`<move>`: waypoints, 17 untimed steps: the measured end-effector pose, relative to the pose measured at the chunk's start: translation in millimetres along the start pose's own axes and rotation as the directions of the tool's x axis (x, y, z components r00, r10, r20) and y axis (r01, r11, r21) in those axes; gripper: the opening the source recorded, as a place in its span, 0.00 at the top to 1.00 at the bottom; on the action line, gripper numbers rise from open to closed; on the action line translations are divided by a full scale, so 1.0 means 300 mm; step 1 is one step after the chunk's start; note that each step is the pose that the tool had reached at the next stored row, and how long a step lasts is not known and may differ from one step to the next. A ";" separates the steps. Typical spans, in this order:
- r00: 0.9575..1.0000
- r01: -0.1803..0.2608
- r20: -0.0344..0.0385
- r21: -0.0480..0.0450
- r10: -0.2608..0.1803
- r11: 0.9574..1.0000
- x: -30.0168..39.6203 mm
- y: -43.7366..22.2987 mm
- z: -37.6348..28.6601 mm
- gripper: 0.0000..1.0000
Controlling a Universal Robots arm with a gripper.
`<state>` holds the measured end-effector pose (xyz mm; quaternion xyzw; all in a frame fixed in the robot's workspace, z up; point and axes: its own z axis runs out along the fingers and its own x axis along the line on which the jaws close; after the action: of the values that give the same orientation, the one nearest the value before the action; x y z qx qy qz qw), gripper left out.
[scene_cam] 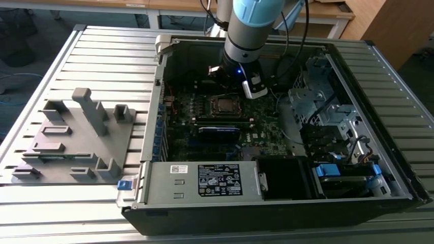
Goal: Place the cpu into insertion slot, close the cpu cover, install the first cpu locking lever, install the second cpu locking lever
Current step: 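Install the first cpu locking lever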
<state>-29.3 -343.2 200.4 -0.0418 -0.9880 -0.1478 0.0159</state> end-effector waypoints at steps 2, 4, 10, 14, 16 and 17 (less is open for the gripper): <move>1.000 0.000 0.000 0.000 0.000 1.000 0.000 0.000 -0.001 0.90; 1.000 0.000 0.000 0.000 0.000 1.000 0.000 0.002 -0.006 0.90; 1.000 0.010 -0.003 0.000 -0.010 1.000 0.000 0.003 -0.010 0.90; 1.000 0.027 -0.008 0.001 -0.027 1.000 0.000 0.003 -0.010 0.90; 0.999 0.038 -0.012 0.002 -0.038 0.999 0.000 0.003 -0.010 0.90; 0.999 0.044 -0.013 0.002 -0.044 0.999 0.000 0.003 -0.010 0.90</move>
<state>-29.3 -343.1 203.5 -0.0193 -0.9887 -0.1472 0.0193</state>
